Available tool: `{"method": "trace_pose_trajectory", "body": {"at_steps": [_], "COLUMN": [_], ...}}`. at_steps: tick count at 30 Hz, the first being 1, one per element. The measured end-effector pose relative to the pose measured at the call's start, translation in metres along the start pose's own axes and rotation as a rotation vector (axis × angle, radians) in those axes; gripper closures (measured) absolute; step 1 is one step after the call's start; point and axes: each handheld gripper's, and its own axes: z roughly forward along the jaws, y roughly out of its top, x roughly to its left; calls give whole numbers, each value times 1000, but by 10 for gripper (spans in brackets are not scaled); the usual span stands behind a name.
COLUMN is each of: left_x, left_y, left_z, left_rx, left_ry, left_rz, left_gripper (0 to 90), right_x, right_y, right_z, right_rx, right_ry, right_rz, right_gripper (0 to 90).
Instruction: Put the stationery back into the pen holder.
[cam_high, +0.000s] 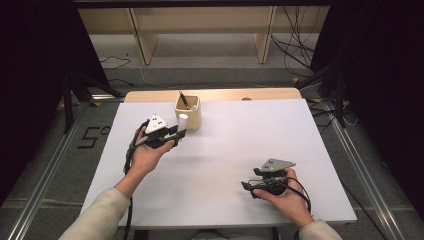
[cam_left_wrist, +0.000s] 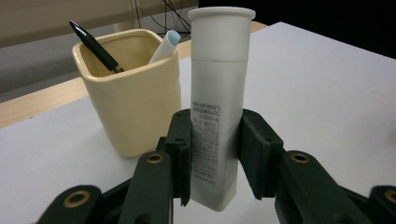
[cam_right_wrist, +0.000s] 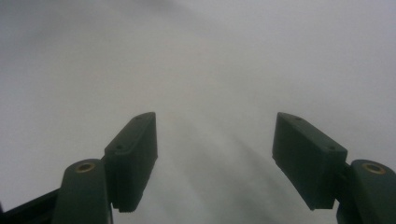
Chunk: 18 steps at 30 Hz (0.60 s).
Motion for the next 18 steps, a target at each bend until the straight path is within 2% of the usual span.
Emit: {"method": "trace_pose_trajectory", "body": {"at_steps": [18], "left_x": [10], "left_y": [15], "left_z": [10], "left_rx": [-17], "left_ry": [30], "left_rz": [-6], "left_gripper": [668], "right_x": [-1], "right_y": [0], "right_z": [-1], "right_rx": [-5], "right_ry": [-2], "right_rz": [6], "right_gripper": [316]}}
